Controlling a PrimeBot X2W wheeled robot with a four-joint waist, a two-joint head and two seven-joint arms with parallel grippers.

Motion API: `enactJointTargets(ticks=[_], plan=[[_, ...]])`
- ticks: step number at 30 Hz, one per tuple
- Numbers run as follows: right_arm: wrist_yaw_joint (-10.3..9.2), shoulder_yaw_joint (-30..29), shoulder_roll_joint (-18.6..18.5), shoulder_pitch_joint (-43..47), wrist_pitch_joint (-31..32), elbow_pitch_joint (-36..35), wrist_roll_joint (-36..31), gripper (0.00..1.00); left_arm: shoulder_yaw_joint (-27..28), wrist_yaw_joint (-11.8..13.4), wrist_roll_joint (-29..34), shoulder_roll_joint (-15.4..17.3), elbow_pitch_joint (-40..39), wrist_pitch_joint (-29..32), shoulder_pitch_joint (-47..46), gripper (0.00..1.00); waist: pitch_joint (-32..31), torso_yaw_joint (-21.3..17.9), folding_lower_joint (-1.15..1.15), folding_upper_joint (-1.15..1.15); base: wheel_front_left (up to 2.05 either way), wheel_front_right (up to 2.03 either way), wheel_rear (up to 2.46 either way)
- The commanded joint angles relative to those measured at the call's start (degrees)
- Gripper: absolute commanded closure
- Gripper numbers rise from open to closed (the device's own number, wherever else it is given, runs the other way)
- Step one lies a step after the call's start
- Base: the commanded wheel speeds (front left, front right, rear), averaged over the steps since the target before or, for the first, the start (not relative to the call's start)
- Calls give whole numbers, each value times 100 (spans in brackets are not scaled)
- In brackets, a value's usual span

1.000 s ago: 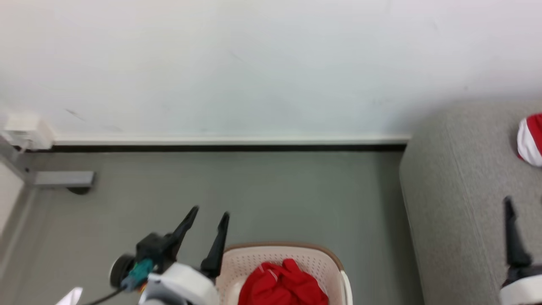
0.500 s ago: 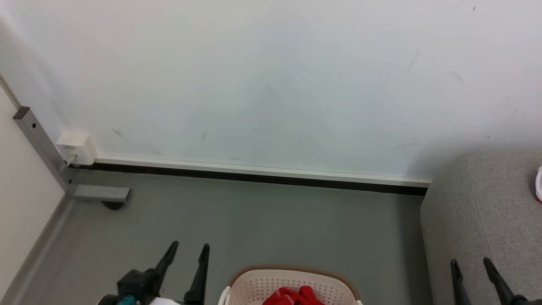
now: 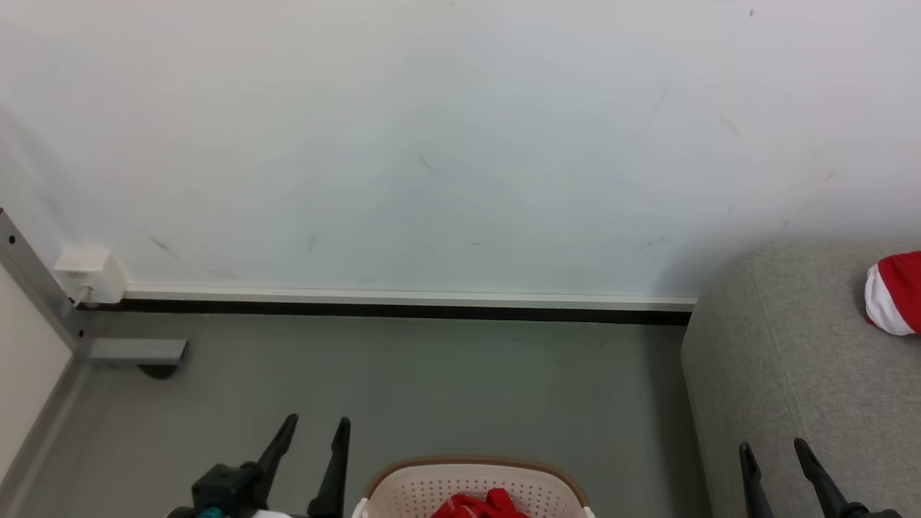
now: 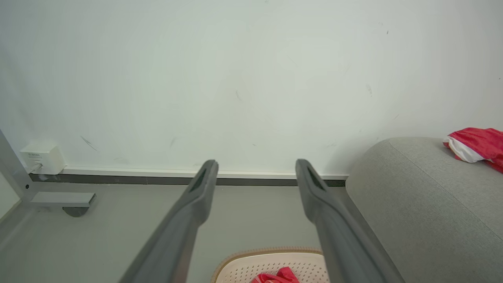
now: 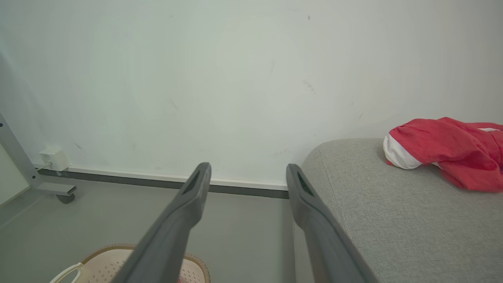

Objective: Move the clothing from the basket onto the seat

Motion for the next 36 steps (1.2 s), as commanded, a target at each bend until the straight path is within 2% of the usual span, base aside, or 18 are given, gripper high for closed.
enactJointTargets(ticks=[1,18,36], plan=[[3,-20,-14,80,-18,-32,-8,0,64,-41,82,-5,27,-5,71,0,-2,-35,0,0,0,0,0],[3,-1,9,80,-19,8,0,0,425,-326,367,-286,220,-5,116,0,-91,-234,0,0,0,0,0],[3,-68,-48,-50,-20,-80,-1,0,630,-518,612,-403,277,-5,4,0,108,-373,0,0,0,0,0]])
